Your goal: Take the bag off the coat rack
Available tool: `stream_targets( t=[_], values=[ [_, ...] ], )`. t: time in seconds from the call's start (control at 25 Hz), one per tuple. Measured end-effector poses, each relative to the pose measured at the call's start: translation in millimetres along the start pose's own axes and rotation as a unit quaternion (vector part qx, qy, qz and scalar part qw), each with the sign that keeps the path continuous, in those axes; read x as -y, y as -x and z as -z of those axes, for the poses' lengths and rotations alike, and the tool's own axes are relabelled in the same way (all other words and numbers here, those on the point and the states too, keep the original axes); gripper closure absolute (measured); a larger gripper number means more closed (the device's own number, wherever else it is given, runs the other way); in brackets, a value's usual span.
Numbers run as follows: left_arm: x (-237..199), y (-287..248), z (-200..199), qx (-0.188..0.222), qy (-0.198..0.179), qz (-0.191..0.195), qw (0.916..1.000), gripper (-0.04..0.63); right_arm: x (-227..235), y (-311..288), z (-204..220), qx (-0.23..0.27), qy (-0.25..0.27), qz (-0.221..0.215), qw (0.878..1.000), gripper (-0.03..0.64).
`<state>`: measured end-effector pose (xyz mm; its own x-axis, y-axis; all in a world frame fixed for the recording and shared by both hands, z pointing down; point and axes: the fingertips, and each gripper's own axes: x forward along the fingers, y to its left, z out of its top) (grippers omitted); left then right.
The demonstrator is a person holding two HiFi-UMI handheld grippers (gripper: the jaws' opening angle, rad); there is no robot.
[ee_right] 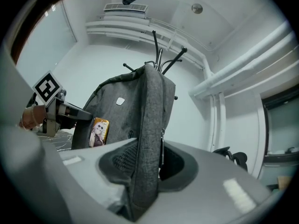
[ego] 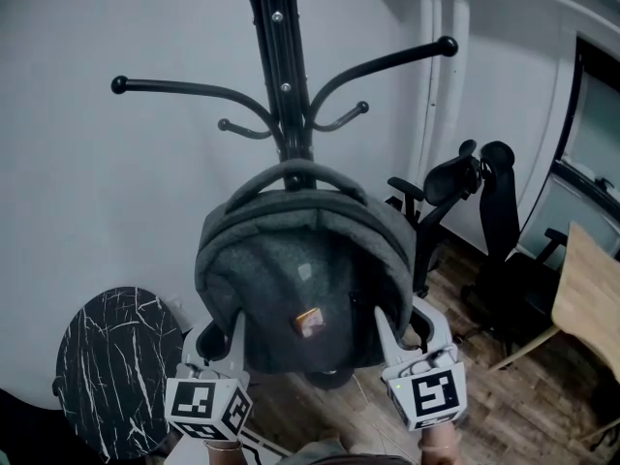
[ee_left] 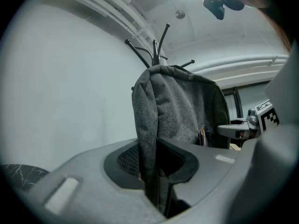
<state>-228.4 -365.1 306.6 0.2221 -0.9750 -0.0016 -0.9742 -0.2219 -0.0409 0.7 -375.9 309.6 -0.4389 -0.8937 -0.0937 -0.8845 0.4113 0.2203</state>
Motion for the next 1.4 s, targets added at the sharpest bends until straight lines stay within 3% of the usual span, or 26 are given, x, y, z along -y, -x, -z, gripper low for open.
stream_targets(
  t=[0.84,1.4],
  values=[
    [25.0,54.3,-0.1,0.005,-0.003,-0.014,0.9999,0.515,-13.0,48.6,-1.1,0.011,-0.003,-0.019,1.0,0.511],
    [63.9,99.7,1.5,0.001,-0.008,-0.011,0.9999,0.514,-11.5,107.4,-0.3,0.014,-0.009,-0.018,1.0,0.511]
  ],
)
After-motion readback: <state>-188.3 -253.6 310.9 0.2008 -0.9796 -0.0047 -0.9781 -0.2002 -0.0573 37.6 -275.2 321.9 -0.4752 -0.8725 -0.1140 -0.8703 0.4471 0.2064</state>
